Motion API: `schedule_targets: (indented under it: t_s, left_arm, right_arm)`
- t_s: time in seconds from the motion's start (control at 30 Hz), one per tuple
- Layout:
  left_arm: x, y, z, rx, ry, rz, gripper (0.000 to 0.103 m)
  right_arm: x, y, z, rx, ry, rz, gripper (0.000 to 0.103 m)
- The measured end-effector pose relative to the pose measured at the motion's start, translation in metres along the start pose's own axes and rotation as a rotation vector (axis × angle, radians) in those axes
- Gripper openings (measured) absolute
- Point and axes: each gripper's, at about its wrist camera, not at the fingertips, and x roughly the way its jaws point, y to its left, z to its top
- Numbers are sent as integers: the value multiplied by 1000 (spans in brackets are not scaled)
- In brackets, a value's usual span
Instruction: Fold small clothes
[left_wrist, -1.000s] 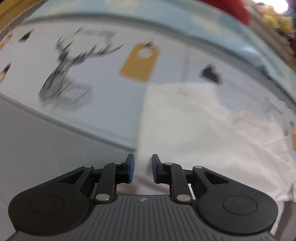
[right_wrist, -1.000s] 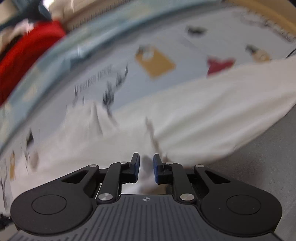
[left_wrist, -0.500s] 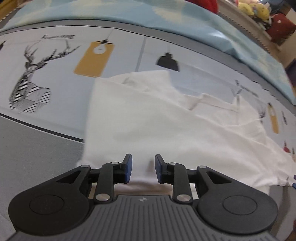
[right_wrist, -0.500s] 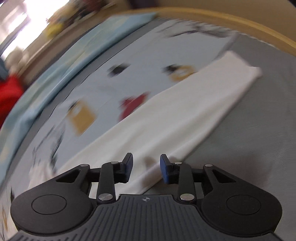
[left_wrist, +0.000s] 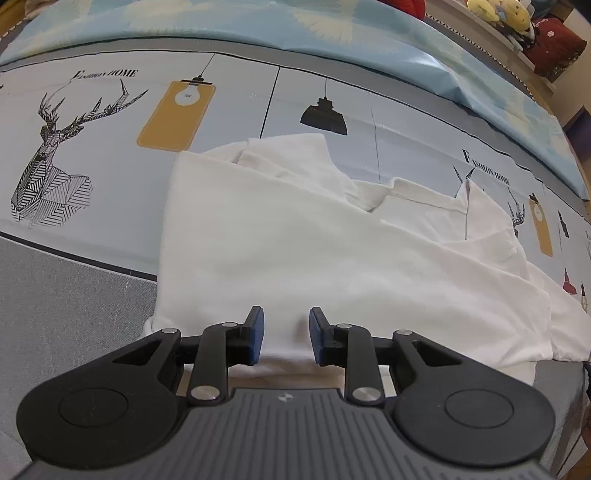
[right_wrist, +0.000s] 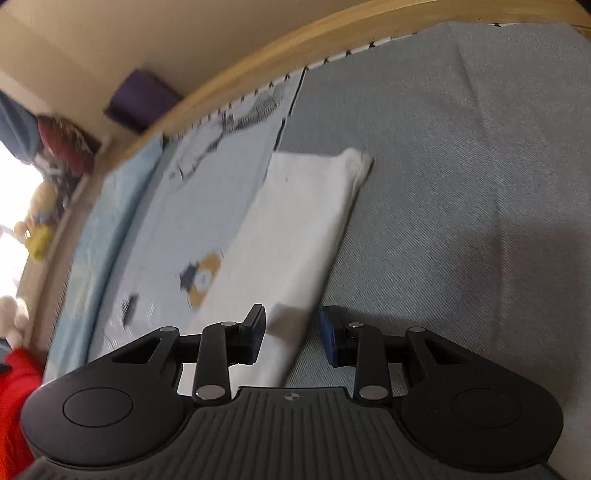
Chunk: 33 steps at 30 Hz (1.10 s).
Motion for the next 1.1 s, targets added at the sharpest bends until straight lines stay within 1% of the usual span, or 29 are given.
schedule_targets:
  t_s: [0.03, 0.1, 0.13, 0.2, 0.27, 0.33, 0.37, 0.43, 0.5, 0.53, 0.6, 0.7, 0.77, 0.8, 0.87, 0.93, 0.97, 1.0, 1.03, 1.07, 1.1]
  left_arm:
    - [0, 0, 0, 0, -1, -1, 29]
    - [0, 1, 1, -1, -2, -2, 29]
    - [-1, 2, 1, -5, -4, -4, 29]
    - [-3, 6, 2, -13, -9, -4, 29]
    - [-5, 10, 2, -19, -13, 0, 29]
    - [-6, 14, 3, -28, -16, 1, 29]
    - [-8, 17, 3, -32, -17, 2, 29]
    - [-12, 21, 5, -40, -25, -1, 29]
    - [-17, 27, 6, -53, -35, -6, 29]
    - [-19, 30, 7, -61, -39, -8, 29]
    - [-22, 36, 8, -72, -43, -11, 29]
    - [-26, 46, 9, -88, -45, -14, 29]
    - [-29, 53, 10, -102, -45, -17, 29]
    - [-30, 56, 11, -110, -46, -20, 29]
    - [-33, 63, 13, -127, -48, -30, 29]
    - [-35, 67, 13, -143, -47, -39, 29]
    - [-35, 69, 14, -150, -44, -46, 29]
    - [-35, 71, 14, -156, -41, -52, 29]
    - [-34, 72, 14, -162, -37, -58, 29]
    - [-34, 73, 14, -168, -33, -64, 29]
    - [-34, 75, 14, -174, -29, -72, 29]
  right_arm:
    - [1, -1, -1, 16, -10, 10, 33]
    - [5, -1, -6, 40, -25, 13, 7]
    - [8, 0, -8, 47, -16, 10, 4]
    - [3, 4, -12, 42, -56, -24, 4]
    - [-8, 20, -15, 1, -106, -57, 4]
    - [-20, 46, -21, -90, -153, -90, 4]
    - [-29, 63, -27, -144, -175, -92, 4]
    - [-49, 104, -46, -260, -191, -10, 4]
    - [-73, 148, -79, -449, -203, 73, 4]
    - [-87, 170, -102, -555, -195, 156, 4]
    - [-108, 204, -149, -731, -126, 316, 4]
    - [-137, 240, -233, -1012, 42, 554, 4]
    - [-156, 249, -290, -1196, 155, 693, 4]
    - [-164, 251, -317, -1288, 234, 760, 4]
    - [-177, 245, -367, -1441, 382, 840, 6]
    - [-184, 235, -398, -1572, 493, 864, 6]
    - [-188, 229, -410, -1630, 516, 839, 6]
    - [-188, 226, -416, -1652, 521, 795, 6]
    - [-187, 226, -416, -1646, 534, 733, 7]
    - [-185, 229, -412, -1627, 545, 675, 8]
    - [-182, 236, -404, -1598, 540, 597, 11]
